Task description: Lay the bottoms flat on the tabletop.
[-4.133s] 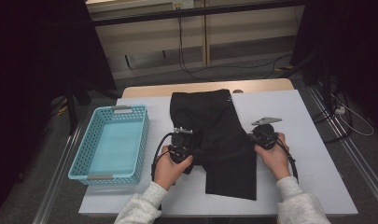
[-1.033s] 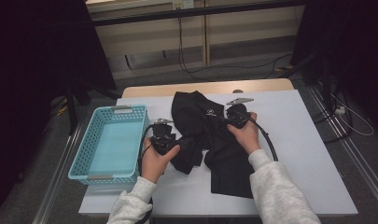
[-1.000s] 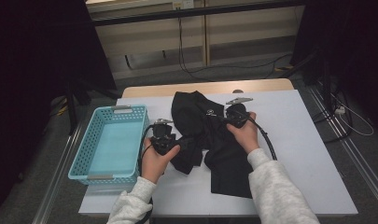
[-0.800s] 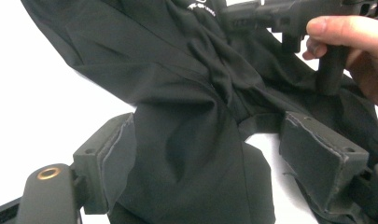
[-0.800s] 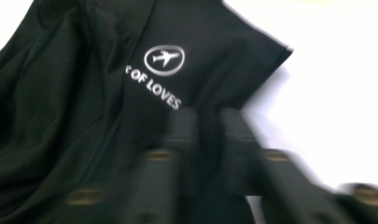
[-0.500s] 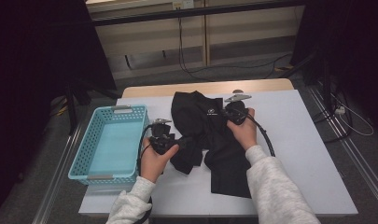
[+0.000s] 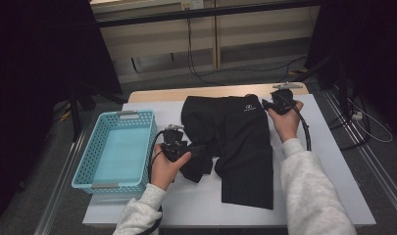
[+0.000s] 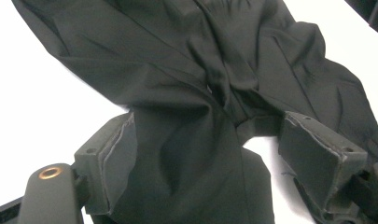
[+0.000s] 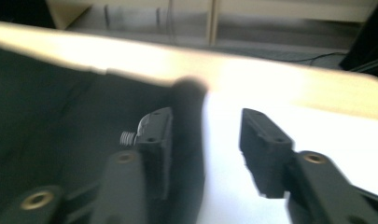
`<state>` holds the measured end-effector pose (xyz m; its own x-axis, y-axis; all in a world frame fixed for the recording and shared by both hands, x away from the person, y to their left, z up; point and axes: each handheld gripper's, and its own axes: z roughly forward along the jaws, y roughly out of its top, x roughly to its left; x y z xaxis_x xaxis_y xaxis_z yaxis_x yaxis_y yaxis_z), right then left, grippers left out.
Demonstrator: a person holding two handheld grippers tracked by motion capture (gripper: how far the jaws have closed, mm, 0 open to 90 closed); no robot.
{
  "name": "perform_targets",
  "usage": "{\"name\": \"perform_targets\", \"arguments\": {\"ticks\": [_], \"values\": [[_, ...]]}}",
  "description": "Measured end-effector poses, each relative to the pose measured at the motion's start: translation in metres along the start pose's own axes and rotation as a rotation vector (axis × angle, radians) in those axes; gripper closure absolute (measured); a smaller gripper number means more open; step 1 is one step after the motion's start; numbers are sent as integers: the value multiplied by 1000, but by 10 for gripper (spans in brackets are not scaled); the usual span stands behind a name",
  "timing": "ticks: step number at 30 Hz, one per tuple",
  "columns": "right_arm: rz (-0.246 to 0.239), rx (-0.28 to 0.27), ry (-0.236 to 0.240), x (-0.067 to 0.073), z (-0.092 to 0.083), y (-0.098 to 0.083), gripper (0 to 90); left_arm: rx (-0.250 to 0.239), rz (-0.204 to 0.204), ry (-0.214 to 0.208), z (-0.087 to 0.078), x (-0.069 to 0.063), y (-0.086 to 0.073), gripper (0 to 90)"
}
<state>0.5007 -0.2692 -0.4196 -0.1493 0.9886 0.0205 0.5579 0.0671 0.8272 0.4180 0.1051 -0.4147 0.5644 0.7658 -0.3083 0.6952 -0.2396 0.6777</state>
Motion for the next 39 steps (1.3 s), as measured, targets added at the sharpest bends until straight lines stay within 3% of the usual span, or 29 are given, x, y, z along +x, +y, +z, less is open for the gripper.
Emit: {"name": "perform_targets", "arguments": {"ticks": [1,3,7,11,13,17,19,22,24,30,32,34,36,39], "values": [[4,20,39,1,-3,-8,496,2,-2,2,0,0,0,194],[-35,83,56,5,-12,-24,418,6,0,7,-1,1,-1,186],[-95,121,97,13,-42,-53,392,15,13,1,-3,0,-1,177],[-92,148,123,18,-70,-76,353,5,15,10,-4,-2,-2,168],[-116,157,123,20,-79,-85,383,-5,22,10,-6,-4,-1,167],[-79,163,154,26,-90,-96,376,-10,25,15,-9,-4,-1,167],[-97,177,148,30,-90,-100,381,2,22,20,-9,-3,-2,165],[-64,185,148,32,-85,-106,375,10,23,26,-8,-3,-2,162],[-95,176,138,35,-86,-107,381,11,26,27,-8,-3,-2,162],[-115,179,170,39,-93,-111,519,20,25,21,-9,-5,-5,162],[-100,181,185,36,-95,-111,631,23,30,21,-10,-6,-6,162],[-86,180,191,35,-96,-112,689,27,28,20,-10,-5,-7,162],[-104,184,210,36,-96,-111,840,29,23,22,-9,-3,-8,162],[-107,180,234,37,-95,-112,895,28,17,16,-8,-4,-8,162]]}}
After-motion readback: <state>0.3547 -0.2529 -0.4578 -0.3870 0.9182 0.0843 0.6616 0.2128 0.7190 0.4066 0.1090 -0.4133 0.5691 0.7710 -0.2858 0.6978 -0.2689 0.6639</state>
